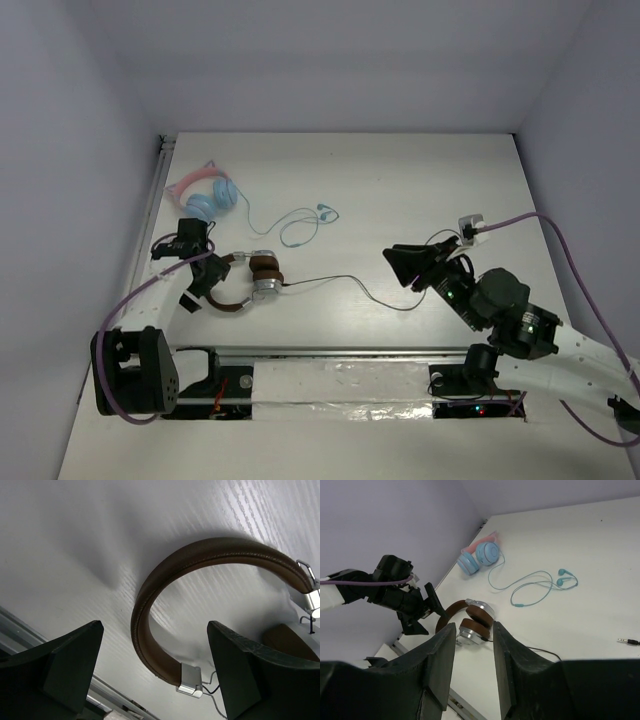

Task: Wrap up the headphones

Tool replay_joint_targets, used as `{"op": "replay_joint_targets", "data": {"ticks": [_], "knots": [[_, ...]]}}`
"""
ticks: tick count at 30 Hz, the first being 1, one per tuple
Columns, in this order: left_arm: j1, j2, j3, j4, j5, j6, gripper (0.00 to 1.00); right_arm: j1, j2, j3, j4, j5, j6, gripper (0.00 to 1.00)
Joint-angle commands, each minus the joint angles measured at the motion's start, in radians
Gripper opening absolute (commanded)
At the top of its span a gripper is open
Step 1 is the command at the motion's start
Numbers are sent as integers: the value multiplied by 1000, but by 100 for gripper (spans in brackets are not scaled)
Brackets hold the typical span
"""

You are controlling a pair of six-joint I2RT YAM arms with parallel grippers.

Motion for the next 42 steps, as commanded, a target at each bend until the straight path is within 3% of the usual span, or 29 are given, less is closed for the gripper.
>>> {"op": "replay_joint_targets", "data": {"ticks": [1,6,10,14,16,17,18,21,22,24,27,31,35,37,39,42], "knots": [[7,21,-4,51,-32,-24,83,2,-23,-2,18,8,1,42],[7,93,-29,146,66,11,73,2,-6,-2,23,22,-2,42],[7,125,-41,178,64,31,73,2,6,1,21,39,-2,42],[7,252,-67,241,69,32,71,2,3,1,23,48,-3,42],[7,269,-76,264,86,37,53,2,6,1,24,51,-5,42],[7,262,-90,279,96,40,51,2,12,1,26,55,-3,42],[7,252,-95,285,103,43,38,2,18,3,26,60,-5,42],[-7,205,-105,298,87,42,22,2,35,7,26,107,-3,41],[-19,188,-114,313,104,55,1,2,41,13,26,127,-5,41],[-29,176,-107,309,116,71,0,2,47,21,21,132,-10,41],[-81,117,-61,278,142,103,0,2,66,27,24,117,-16,31],[-90,-43,31,195,182,233,0,2,138,43,41,28,-26,0],[-90,-286,115,207,313,342,0,2,217,60,60,-117,-29,0],[-90,-308,180,184,310,394,0,2,242,58,112,-176,-48,0],[-90,-308,281,164,319,466,0,2,274,56,127,-225,-78,5],[-90,-271,381,187,366,506,0,2,309,59,158,-253,-123,42]]}}
